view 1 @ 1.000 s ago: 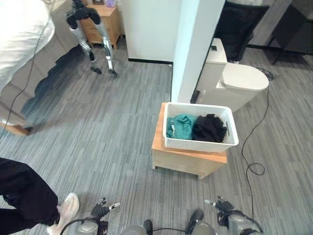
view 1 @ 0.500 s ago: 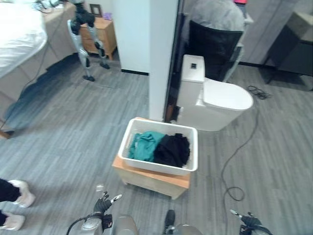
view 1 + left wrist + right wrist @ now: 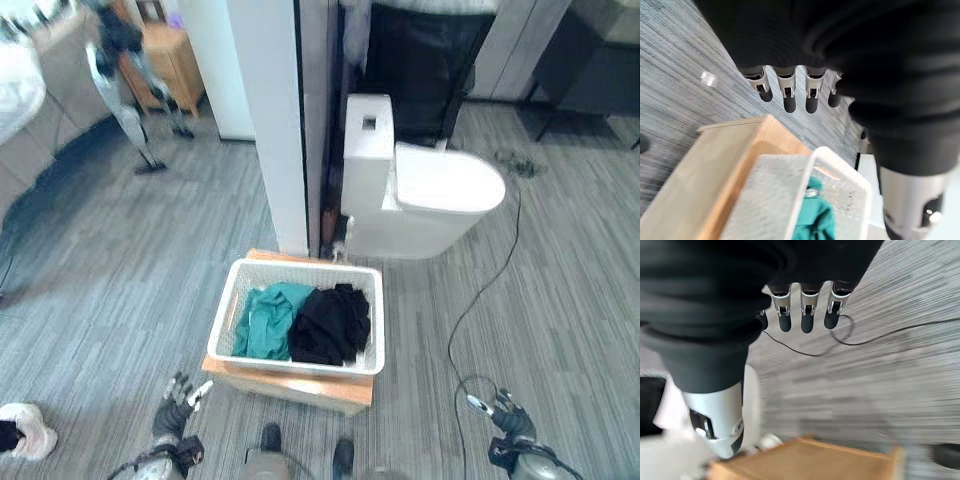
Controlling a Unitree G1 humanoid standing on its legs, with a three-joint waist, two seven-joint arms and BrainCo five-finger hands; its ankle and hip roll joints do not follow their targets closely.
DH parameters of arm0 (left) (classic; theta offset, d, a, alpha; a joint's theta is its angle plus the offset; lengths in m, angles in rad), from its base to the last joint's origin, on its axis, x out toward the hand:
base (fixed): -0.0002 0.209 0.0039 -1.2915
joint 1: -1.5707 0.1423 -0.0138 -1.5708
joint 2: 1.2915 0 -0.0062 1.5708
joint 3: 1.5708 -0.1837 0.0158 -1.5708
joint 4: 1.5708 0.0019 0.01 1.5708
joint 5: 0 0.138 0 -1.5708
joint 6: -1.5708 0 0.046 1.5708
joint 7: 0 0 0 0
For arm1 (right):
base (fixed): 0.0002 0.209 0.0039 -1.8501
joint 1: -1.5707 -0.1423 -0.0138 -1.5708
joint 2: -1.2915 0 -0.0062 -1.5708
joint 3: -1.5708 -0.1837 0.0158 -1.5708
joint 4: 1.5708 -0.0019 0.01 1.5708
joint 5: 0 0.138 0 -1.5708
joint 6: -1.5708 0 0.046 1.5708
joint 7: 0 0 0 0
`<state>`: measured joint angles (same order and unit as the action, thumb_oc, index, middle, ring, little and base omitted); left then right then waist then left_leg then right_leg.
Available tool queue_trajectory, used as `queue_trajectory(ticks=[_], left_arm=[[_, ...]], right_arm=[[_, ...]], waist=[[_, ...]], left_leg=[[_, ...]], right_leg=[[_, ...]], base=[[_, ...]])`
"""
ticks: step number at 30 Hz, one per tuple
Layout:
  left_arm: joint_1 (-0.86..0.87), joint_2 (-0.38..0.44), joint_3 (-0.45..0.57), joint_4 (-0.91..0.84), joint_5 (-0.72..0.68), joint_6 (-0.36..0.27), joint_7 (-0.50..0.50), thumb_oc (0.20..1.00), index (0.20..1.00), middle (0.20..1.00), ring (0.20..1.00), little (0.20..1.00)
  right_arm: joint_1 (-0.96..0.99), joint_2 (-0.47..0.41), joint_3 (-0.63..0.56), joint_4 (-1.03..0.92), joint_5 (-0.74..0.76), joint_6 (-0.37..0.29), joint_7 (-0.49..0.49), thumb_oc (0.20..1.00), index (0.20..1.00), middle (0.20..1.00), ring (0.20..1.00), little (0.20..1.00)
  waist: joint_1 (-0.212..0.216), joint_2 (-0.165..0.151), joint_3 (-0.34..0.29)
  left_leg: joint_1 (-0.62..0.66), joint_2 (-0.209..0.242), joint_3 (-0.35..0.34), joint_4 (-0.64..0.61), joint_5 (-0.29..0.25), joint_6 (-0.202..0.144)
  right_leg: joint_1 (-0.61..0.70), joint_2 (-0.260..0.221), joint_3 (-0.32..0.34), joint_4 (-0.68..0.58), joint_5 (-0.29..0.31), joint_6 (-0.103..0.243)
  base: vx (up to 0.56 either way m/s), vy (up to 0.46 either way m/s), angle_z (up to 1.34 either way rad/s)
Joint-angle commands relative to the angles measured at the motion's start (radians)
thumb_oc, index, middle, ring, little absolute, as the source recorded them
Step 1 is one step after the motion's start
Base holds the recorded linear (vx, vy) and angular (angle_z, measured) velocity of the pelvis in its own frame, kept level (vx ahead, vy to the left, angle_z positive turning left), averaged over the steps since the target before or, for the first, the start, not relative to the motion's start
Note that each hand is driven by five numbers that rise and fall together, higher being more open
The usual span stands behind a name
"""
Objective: Grab the laundry basket,head to the washer,open it,put in the laundry and shut it.
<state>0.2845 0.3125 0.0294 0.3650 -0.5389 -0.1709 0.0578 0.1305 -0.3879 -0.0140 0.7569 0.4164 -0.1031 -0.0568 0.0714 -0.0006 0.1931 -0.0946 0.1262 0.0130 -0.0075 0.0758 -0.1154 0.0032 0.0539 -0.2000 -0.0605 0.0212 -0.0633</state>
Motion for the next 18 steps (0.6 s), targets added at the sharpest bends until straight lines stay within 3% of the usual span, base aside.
queue_trajectory(ticks=[1,5,6,10,16,18], left_arm=[[-0.034,0.115,0.068,-0.148,0.085,-0.035,0.023,1.0,1.0,1.0,1.0,1.0],[-0.1,0.153,0.079,-0.189,0.051,-0.045,0.032,1.0,1.0,1.0,1.0,1.0],[-0.159,0.197,0.081,-0.189,0.081,-0.05,0.051,1.0,1.0,1.0,1.0,1.0],[-0.24,0.233,0.069,-0.169,0.104,-0.05,0.066,1.0,1.0,1.0,1.0,1.0],[-0.38,0.32,-0.03,-0.171,-0.089,-0.026,0.039,1.0,1.0,1.0,1.0,1.0],[-0.441,0.387,-0.094,-0.184,-0.159,-0.003,0.032,1.0,1.0,1.0,1.0,1.0]], right_arm=[[-0.075,-0.019,0.025,-0.02,-0.01,-0.016,0.03,1.0,1.0,1.0,1.0,1.0],[-0.106,-0.011,0.053,-0.05,0.053,-0.029,0.065,1.0,1.0,1.0,1.0,1.0],[-0.12,-0.005,0.071,-0.071,0.102,-0.034,0.09,1.0,1.0,1.0,1.0,1.0],[-0.128,-0.003,0.082,-0.107,0.157,-0.044,0.114,1.0,1.0,1.0,1.0,1.0],[-0.161,0.002,0.088,-0.167,0.335,-0.048,0.142,1.0,1.0,1.0,1.0,1.0],[-0.163,-0.002,0.089,-0.193,0.376,-0.046,0.145,1.0,1.0,1.0,1.0,1.0]], waist=[[0.014,-0.017,0.032],[0.002,-0.008,0.069],[-0.001,-0.011,0.088],[-0.011,-0.014,0.112],[-0.029,-0.019,0.151],[-0.036,-0.015,0.166]], left_leg=[[-0.116,0.003,0.018,0.112,-0.044,0.042],[-0.162,0.001,0.024,0.108,-0.032,0.041],[-0.197,0.004,0.029,0.107,-0.019,0.037],[-0.251,0.005,0.027,0.116,-0.007,0.03],[-0.339,0.008,0.02,0.128,0.019,0.022],[-0.37,0.01,0.012,0.131,0.031,0.018]], right_leg=[[-0.047,-0.24,0.015,0.043,-0.018,0.182],[-0.119,-0.242,0.022,0.059,-0.002,0.188],[-0.166,-0.242,0.021,0.074,0.005,0.187],[-0.22,-0.241,0.017,0.093,0.006,0.185],[-0.304,-0.244,0.013,0.103,0.028,0.188],[-0.33,-0.248,0.006,0.104,0.037,0.188]], base=[[-0.22,0.051,0.04],[-0.16,0.035,0.03],[-0.18,0.029,-0.04],[-0.14,0.011,-0.07],[-0.09,0.0,0.02],[-0.07,-0.018,0.06]])
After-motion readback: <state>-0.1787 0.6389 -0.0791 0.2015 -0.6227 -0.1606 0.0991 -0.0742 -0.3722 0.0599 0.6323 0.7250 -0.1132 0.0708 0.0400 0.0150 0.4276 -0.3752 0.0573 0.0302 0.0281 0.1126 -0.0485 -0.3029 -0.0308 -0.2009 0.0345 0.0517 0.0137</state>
